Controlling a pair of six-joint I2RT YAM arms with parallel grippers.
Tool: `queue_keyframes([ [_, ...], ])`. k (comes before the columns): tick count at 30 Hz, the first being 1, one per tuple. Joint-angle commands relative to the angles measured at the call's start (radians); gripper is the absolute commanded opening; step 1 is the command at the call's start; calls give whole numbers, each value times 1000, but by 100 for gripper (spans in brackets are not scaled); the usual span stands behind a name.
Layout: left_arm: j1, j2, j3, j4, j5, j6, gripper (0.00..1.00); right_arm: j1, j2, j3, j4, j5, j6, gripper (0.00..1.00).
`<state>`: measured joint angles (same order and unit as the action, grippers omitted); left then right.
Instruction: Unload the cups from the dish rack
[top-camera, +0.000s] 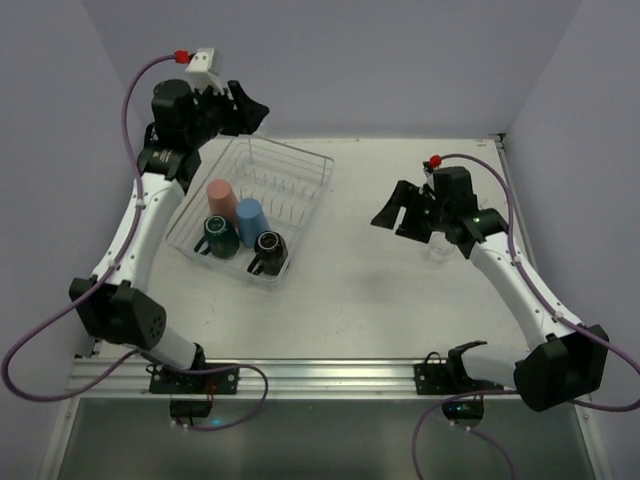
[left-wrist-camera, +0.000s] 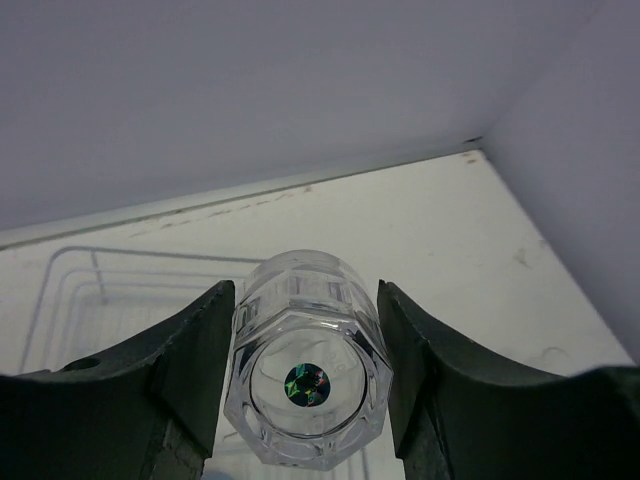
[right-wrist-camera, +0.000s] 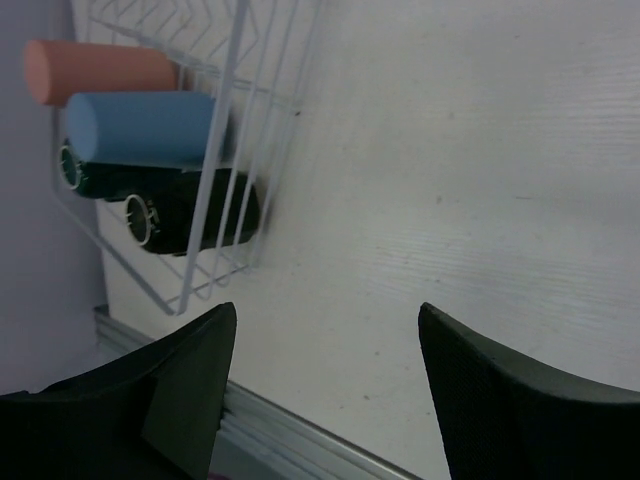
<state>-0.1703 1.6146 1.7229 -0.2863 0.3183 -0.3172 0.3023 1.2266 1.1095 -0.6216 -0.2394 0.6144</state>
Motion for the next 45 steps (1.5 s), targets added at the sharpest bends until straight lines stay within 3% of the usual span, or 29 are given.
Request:
queue_keyframes([
  [1, -1, -96, -248, 253, 240, -150, 0, 3, -47, -22, 176, -239, 141, 75],
  [5, -3, -261, -521, 560, 443, -311, 0, 1, -61, -92, 376, -417, 287, 75],
  [7, -6, -318, -626, 783, 504, -428, 0, 0, -58, -161, 575, -538, 428, 74],
  [9, -15, -338, -738, 901, 574, -483, 0, 1, -36, -207, 801, -627, 531, 73],
  [15, -72, -403, -916, 1180, 636, -574, 0, 14, 24, -312, 1134, -675, 801, 70],
  [20, -156, -404, -934, 1182, 619, -543, 0, 44, 82, -365, 1388, -686, 1002, 69],
  [24, -184, -374, -938, 1193, 613, -549, 0, 78, 155, -376, 1667, -683, 1153, 68],
  [27, -190, -361, -944, 1213, 610, -557, 0, 98, 200, -370, 1787, -678, 1234, 67],
  [40, -224, -320, -944, 1253, 604, -582, 0, 156, 301, -274, 1892, -681, 1334, 63],
  [45, -255, -305, -939, 1268, 600, -586, 0, 170, 355, -226, 1956, -664, 1380, 51],
])
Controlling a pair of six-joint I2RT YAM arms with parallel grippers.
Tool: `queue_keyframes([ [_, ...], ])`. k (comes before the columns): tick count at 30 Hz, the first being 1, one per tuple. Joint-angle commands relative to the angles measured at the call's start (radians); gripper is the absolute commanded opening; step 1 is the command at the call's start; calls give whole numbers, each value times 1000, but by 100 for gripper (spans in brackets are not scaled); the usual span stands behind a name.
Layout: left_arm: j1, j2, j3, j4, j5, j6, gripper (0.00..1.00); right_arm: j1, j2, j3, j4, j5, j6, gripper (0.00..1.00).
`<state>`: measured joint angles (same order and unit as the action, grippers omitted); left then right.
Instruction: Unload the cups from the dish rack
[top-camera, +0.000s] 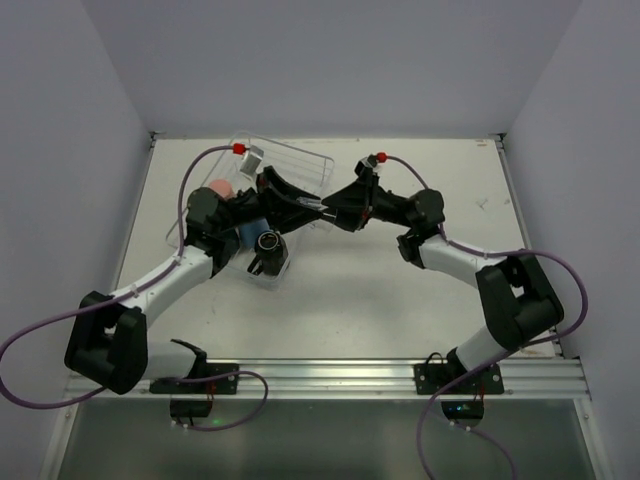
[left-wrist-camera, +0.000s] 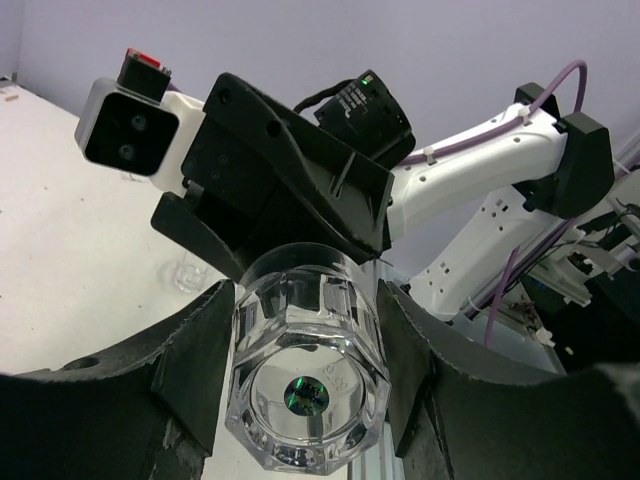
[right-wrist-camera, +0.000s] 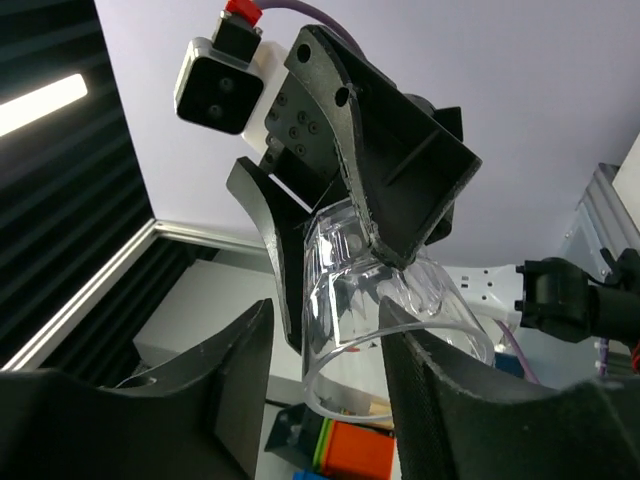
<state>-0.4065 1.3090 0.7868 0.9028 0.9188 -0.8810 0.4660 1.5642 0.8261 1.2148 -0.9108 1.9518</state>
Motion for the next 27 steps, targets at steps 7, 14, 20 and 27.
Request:
queue_keyframes([
  [7, -25, -1, -21, 77, 20, -21, 62, 7, 69, 45, 201, 20, 90, 0],
  [14, -12, -59, 5, -103, -64, 91, 100, -18, 44, -24, 158, -5, 15, 0],
  [20, 40, -157, 132, -664, -497, 310, 100, -111, -94, -134, -130, -36, -252, 0],
  [27, 40, -166, 198, -965, -804, 404, 100, -173, -378, 13, -1344, 422, -1044, 0],
])
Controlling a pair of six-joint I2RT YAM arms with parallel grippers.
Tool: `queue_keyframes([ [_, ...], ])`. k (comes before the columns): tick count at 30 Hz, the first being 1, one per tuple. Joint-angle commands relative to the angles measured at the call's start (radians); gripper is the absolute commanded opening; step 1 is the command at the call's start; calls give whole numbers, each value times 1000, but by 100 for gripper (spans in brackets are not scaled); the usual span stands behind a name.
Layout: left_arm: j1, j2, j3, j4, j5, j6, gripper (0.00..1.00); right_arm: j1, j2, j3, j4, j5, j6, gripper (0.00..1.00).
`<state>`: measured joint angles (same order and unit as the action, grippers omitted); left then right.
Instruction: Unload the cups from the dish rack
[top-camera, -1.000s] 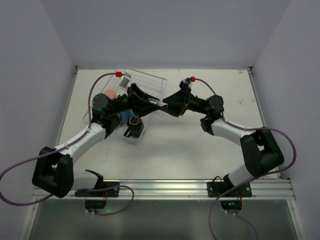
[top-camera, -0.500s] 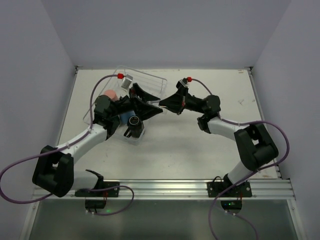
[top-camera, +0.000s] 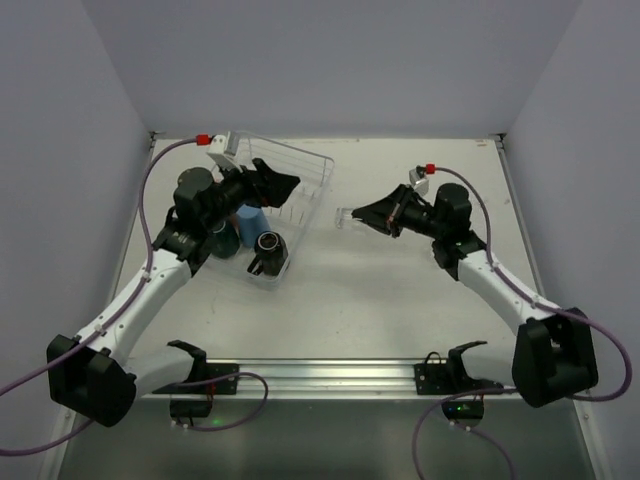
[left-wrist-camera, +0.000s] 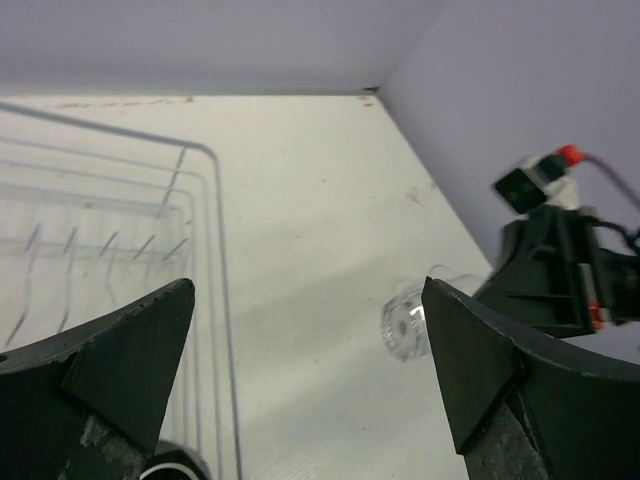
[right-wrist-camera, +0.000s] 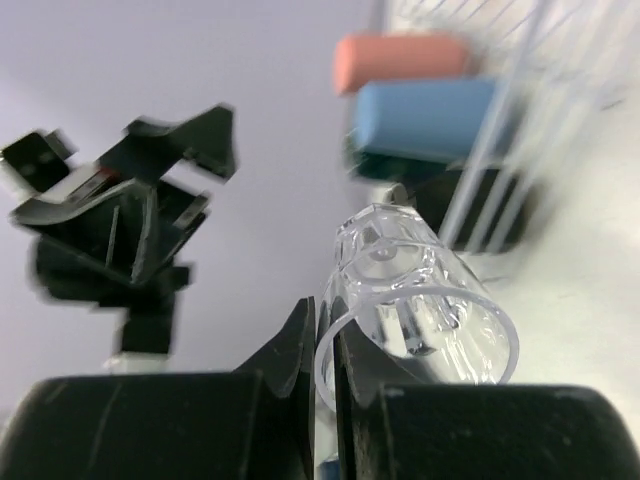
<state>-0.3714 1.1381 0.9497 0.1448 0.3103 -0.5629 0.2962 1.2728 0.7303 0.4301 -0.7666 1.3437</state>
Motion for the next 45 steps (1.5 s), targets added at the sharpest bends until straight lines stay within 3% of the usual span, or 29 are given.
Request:
queue_keyframes([
  [1, 5, 11, 32, -212, -207, 87, 100, -5, -122, 138, -617, 350, -468, 0],
  [4, 5, 38, 21, -221, -200, 83, 100, -8, -145, 228, -921, 657, -575, 0],
  [6, 5, 57, 14, -209, -185, 72, 100, -12, -151, 262, -977, 852, -629, 0],
  [15, 5, 107, -9, -174, -116, 50, 100, -60, -55, 394, -1172, 1134, -748, 0],
  [27, 5, 106, -2, -200, -134, 80, 100, -111, 89, 440, -1177, 1113, -815, 0],
  [45, 5, 129, 9, -221, -161, 98, 100, -141, 183, 412, -1097, 1040, -847, 0],
])
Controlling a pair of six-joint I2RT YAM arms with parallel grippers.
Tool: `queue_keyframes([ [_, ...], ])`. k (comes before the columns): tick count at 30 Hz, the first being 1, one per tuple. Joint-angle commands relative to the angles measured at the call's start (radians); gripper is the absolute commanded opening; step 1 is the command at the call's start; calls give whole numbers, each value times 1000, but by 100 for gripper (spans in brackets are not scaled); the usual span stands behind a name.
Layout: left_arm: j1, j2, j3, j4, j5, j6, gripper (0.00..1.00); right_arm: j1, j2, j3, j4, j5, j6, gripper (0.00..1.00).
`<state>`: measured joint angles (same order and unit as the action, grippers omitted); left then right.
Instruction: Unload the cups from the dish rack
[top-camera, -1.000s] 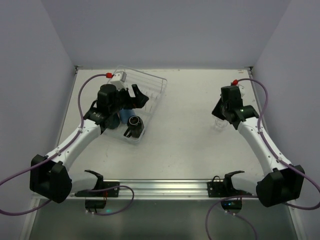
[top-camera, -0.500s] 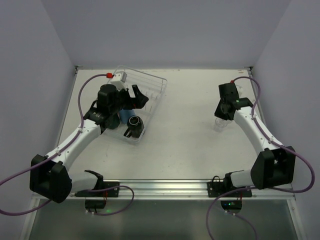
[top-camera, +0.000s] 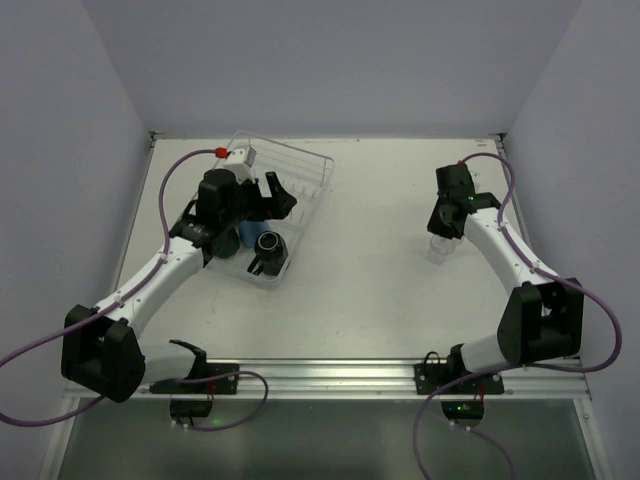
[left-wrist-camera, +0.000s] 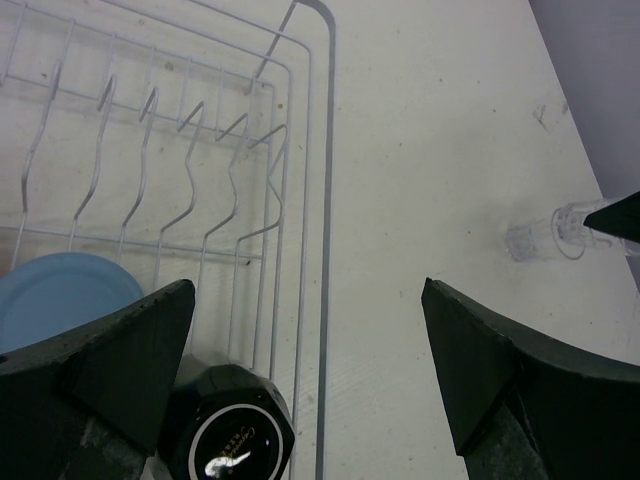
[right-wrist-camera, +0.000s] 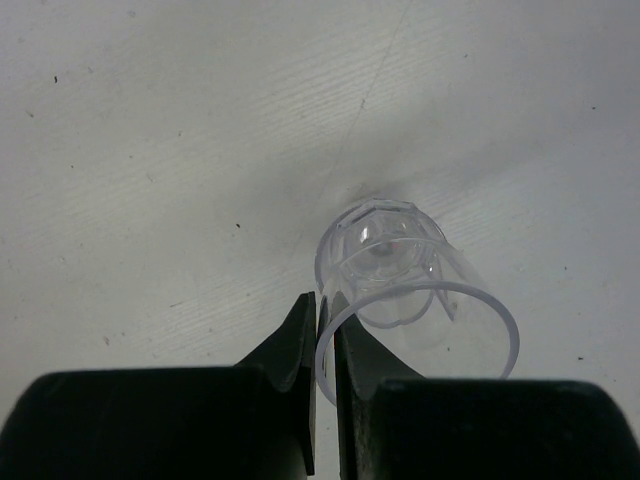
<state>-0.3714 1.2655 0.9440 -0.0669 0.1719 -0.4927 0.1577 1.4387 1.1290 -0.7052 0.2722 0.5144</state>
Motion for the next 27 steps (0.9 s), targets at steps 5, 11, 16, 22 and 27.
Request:
queue_keyframes([
  [5, 5, 2, 36, -76, -98, 54, 100, -3, 45, 14, 42, -13, -19, 4],
  [11, 5, 5, 78, -203, -250, 86, 100, -3, 51, 12, 47, -5, -19, 33],
  [16, 5, 20, 99, -310, -311, 106, 100, -1, 20, 12, 41, -13, -17, 57],
  [22, 0, -20, 70, -359, -319, 115, 98, -1, -44, 18, 12, -24, -24, 65],
  [27, -14, -54, 44, -370, -249, 152, 98, 17, -118, 14, -2, -65, -37, 74],
])
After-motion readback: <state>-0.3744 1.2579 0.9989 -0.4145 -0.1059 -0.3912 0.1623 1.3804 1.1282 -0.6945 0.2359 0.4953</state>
